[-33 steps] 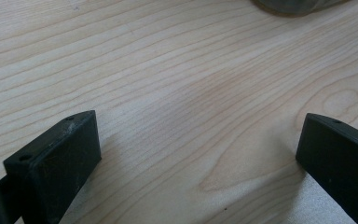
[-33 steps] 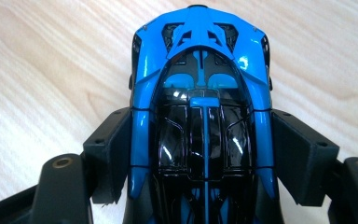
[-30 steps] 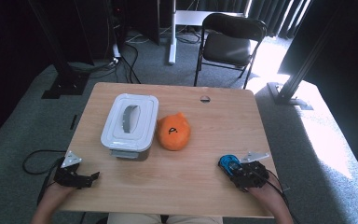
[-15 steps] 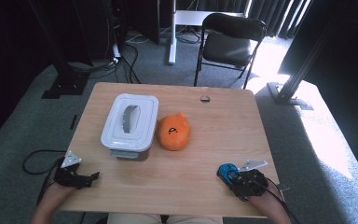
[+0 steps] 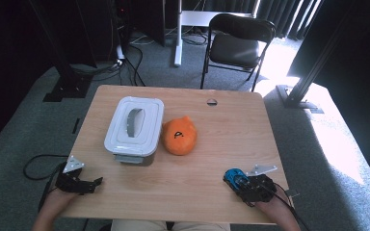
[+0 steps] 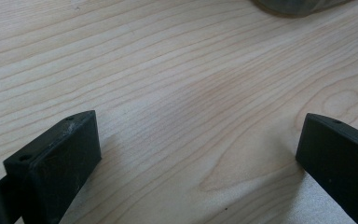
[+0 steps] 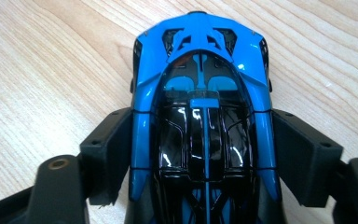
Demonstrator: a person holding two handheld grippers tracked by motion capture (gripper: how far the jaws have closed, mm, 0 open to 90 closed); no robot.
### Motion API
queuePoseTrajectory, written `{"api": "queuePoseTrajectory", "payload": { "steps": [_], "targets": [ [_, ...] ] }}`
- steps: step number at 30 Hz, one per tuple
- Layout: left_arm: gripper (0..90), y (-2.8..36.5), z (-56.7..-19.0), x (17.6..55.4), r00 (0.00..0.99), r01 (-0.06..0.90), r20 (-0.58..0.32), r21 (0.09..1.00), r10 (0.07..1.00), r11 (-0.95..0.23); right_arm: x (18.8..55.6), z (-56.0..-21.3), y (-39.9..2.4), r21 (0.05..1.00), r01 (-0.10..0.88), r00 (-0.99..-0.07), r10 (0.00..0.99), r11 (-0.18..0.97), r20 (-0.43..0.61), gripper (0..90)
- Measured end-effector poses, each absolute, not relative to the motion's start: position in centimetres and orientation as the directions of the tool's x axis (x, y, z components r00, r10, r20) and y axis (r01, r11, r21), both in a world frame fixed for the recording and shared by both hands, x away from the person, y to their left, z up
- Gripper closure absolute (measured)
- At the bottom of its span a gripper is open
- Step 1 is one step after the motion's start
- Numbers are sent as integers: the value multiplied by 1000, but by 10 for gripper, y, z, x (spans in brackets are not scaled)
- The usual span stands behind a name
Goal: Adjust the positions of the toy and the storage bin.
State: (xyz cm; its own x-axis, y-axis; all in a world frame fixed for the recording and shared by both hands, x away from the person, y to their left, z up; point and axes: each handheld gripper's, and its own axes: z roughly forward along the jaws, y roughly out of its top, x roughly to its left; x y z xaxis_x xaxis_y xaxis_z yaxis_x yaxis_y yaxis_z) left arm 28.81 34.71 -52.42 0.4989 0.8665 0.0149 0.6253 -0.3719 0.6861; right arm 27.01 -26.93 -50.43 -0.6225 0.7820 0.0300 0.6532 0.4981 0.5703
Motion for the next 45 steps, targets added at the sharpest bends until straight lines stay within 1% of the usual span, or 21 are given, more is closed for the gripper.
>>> {"api": "queuePoseTrajectory", "payload": {
  "steps": [2,4,10,12,17,20,24,32,33,43,45],
  "targets": [
    [3,347,-524,288,499,625,16,686,866,-373,270,-503,-269,580,652,-620,784,489,36,234],
    [4,347,-524,288,499,625,15,686,867,-372,270,-498,-271,605,649,-618,784,461,66,217],
    [3,347,-524,288,498,626,17,685,867,-373,276,-484,-269,646,623,-617,784,442,59,207],
    [3,347,-524,288,498,625,17,686,867,-373,282,-477,-265,668,613,-614,787,422,67,198],
    [3,347,-524,288,498,625,17,686,867,-373,293,-470,-255,690,593,-622,780,416,64,194],
    [3,347,-524,288,498,625,18,685,867,-374,300,-468,-248,702,582,-635,769,411,76,205],
    [4,347,-524,288,496,625,18,686,868,-372,310,-467,-238,710,572,-638,767,410,71,206],
    [4,347,-524,288,496,625,16,687,868,-370,328,-462,-219,721,546,-662,747,426,59,231],
    [4,347,-524,288,497,626,15,687,868,-370,333,-460,-214,724,538,-669,741,432,54,245],
    [4,348,-524,288,497,626,10,688,868,-366,363,-450,-192,734,513,-695,717,444,53,246],
    [4,348,-524,288,496,626,6,690,868,-363,370,-449,-187,741,510,-697,714,437,59,274]
  ]
}}
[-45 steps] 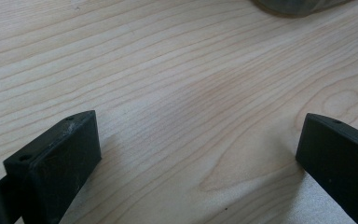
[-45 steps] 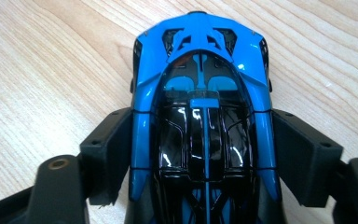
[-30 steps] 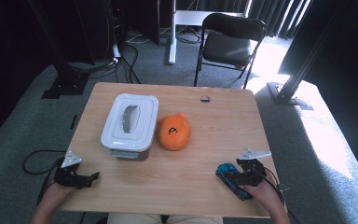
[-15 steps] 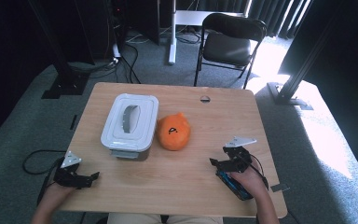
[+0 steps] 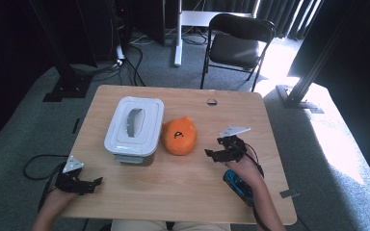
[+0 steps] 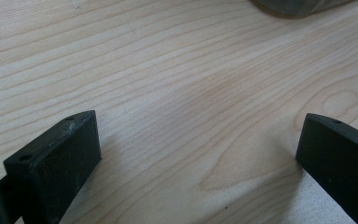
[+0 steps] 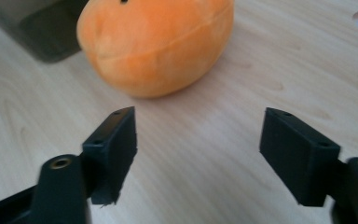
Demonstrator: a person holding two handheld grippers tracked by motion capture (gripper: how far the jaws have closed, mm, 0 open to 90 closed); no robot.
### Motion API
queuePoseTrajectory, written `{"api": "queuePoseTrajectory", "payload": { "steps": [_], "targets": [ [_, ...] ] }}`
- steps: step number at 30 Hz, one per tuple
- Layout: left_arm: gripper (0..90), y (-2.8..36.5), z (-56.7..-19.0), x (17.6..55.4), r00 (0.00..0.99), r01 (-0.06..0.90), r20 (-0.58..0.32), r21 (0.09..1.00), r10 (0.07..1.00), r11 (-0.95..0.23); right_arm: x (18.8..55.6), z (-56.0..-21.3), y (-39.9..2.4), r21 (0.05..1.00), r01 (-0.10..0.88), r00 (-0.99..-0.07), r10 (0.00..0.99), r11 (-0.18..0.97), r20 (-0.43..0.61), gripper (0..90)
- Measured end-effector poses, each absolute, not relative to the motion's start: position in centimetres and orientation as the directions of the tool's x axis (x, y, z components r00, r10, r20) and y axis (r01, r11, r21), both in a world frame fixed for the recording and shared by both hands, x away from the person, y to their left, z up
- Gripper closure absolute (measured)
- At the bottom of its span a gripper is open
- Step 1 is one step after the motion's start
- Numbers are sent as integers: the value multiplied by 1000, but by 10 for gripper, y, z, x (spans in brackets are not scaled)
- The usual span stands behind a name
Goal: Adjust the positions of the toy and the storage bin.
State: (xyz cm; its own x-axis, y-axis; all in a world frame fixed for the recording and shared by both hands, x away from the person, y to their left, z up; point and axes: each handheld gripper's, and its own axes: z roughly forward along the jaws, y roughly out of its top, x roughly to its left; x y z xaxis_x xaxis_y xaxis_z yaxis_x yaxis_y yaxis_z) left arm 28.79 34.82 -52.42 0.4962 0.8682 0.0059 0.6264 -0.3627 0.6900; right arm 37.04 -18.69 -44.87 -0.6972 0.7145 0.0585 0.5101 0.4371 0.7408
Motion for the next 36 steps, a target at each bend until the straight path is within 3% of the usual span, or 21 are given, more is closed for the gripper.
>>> {"api": "queuePoseTrajectory", "payload": {
  "steps": [15,22,27,31,36],
  "targets": [
    [3,347,-524,288,496,625,17,686,868,-371,396,-450,-153,730,486,-741,669,480,54,325],
    [4,347,-524,288,496,625,17,687,868,-371,409,-458,-141,710,478,-753,658,517,28,402],
    [3,347,-524,288,498,625,16,686,867,-372,412,-462,-137,705,475,-763,645,526,33,466],
    [4,347,-524,288,498,625,17,686,867,-372,412,-462,-135,717,454,-783,621,529,37,617],
    [4,347,-524,288,498,625,17,686,867,-372,411,-462,-132,709,439,-796,604,551,23,716]
  ]
}}
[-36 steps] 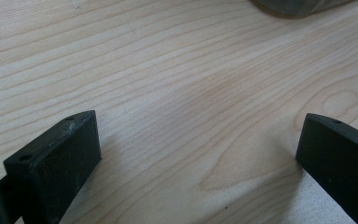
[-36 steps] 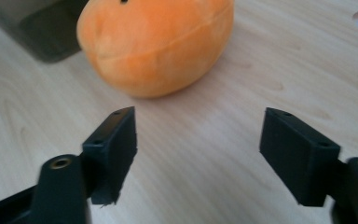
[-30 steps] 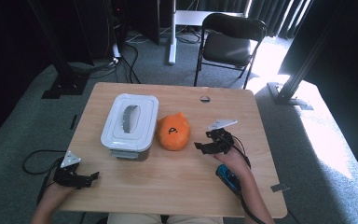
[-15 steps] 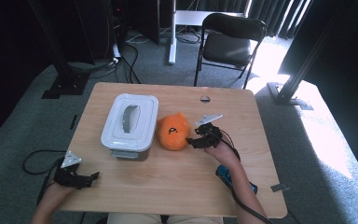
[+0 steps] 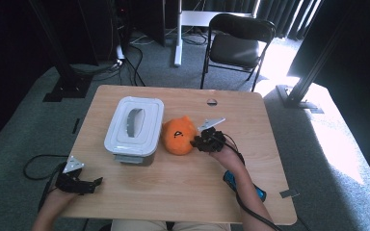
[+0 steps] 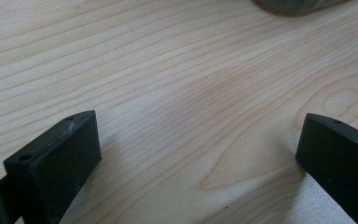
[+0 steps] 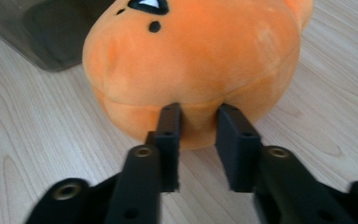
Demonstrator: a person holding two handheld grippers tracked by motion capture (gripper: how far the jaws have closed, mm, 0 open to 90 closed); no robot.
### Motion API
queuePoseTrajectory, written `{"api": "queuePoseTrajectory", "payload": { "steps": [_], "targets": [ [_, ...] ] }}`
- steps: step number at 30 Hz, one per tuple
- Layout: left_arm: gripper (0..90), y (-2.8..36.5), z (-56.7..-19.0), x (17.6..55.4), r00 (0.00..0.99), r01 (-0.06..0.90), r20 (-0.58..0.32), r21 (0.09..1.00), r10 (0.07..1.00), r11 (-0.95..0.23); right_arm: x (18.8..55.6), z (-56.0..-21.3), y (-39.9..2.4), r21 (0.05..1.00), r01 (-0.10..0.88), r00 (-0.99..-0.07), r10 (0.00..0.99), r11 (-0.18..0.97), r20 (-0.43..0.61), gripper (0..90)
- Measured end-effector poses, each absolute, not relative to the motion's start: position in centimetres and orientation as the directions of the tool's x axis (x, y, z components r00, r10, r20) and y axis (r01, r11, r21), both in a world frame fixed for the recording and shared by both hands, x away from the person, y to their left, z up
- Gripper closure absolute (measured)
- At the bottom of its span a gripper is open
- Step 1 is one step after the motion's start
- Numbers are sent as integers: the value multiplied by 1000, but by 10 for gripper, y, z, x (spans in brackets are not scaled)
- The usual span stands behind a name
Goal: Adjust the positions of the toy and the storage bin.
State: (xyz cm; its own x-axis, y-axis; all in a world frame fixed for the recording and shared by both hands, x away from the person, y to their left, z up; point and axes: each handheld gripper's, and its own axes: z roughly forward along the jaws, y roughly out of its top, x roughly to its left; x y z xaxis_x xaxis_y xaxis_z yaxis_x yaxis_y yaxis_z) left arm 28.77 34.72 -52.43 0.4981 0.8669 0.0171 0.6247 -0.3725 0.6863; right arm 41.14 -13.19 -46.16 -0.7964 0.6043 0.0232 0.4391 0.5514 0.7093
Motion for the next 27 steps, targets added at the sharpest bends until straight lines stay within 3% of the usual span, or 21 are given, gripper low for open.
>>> {"api": "queuePoseTrajectory", "payload": {
  "steps": [3,6,19,27],
  "targets": [
    [4,347,-524,288,498,624,17,686,867,-373,409,-462,-128,700,423,-806,592,575,1,831],
    [3,347,-524,288,498,625,17,686,867,-373,408,-462,-126,698,422,-805,594,578,-5,880],
    [4,347,-524,288,498,625,17,686,867,-372,395,-460,-130,710,435,-814,578,554,47,896],
    [4,347,-524,288,498,625,17,686,867,-372,368,-463,-134,724,446,-824,558,526,103,895]
  ]
}}
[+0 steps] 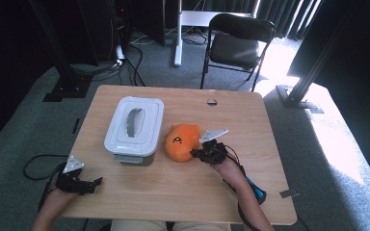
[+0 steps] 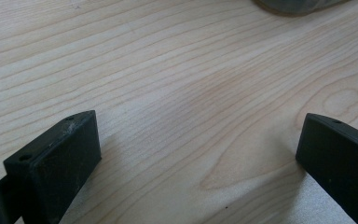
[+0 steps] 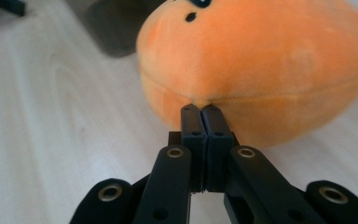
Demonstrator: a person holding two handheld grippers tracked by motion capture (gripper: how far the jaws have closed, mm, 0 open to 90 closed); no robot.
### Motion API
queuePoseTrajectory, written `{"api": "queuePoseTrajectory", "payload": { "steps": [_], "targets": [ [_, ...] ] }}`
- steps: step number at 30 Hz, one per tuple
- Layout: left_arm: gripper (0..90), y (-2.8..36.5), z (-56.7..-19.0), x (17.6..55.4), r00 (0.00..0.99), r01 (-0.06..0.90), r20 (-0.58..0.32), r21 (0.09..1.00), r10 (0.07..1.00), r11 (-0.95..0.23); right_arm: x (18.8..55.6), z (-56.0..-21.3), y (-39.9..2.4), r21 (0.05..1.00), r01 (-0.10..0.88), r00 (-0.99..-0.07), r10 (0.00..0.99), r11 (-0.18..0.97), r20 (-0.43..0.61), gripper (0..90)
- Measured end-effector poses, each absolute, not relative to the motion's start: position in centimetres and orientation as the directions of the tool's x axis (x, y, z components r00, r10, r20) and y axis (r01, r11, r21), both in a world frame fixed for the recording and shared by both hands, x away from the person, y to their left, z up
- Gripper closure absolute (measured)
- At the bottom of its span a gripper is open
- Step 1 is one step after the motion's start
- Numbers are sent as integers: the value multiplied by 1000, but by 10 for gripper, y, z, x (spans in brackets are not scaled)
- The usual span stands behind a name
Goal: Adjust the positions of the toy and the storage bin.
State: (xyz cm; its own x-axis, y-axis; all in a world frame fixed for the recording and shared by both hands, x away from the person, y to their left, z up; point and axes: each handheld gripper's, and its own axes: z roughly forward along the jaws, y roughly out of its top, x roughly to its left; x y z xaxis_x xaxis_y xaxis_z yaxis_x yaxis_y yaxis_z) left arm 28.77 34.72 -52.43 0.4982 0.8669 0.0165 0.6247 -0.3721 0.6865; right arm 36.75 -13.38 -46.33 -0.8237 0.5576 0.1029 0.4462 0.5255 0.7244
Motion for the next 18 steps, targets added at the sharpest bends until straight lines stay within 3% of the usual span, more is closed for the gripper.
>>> {"api": "queuePoseTrajectory", "payload": {
  "steps": [13,18],
  "targets": [
    [4,347,-524,288,498,625,17,686,867,-372,348,-466,-117,742,441,-833,537,505,131,855],
    [4,347,-524,288,499,625,15,687,866,-372,344,-456,-123,766,424,-838,531,483,128,660]
  ]
}}
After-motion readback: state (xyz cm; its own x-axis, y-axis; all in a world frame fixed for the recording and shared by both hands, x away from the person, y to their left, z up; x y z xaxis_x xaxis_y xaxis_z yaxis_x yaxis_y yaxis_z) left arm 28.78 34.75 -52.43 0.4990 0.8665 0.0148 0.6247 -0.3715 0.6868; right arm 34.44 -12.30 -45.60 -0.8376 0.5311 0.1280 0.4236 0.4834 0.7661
